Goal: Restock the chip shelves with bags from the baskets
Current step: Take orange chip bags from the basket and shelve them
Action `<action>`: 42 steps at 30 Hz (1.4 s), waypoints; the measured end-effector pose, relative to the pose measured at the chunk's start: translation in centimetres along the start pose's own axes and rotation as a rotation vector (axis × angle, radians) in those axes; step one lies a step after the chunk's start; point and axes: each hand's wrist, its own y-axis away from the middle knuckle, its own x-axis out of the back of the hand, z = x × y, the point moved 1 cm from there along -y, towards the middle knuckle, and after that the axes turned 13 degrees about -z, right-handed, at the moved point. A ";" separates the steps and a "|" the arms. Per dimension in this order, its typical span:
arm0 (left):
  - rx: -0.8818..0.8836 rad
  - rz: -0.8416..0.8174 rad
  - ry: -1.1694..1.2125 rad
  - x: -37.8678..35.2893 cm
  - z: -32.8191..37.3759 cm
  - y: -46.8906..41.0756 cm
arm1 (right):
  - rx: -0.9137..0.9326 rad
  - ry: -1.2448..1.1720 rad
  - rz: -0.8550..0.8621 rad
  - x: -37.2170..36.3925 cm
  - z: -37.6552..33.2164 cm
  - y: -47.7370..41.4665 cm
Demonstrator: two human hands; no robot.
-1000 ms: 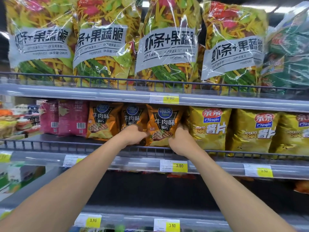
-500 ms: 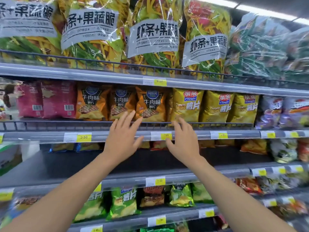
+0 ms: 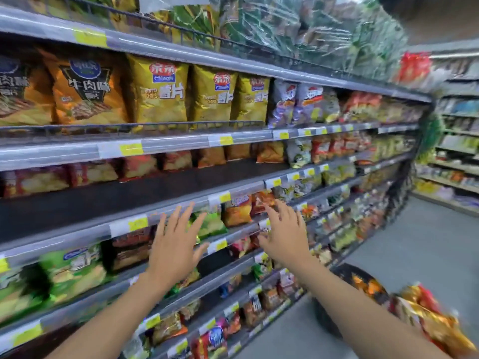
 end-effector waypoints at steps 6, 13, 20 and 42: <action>-0.172 -0.120 0.080 -5.7 13.9 -4.4 | -0.209 0.045 -0.087 -3.8 14.9 6.1; -0.265 -0.305 0.134 -12.2 31.3 -8.6 | -0.456 0.027 -0.180 -7.6 32.0 13.0; -0.344 -0.462 0.163 -17.4 43.7 -12.5 | -0.603 -0.016 -0.280 -10.2 44.2 17.0; -0.556 -0.692 0.105 -34.2 62.7 -39.9 | -0.779 -0.075 -0.461 -20.6 70.0 -1.4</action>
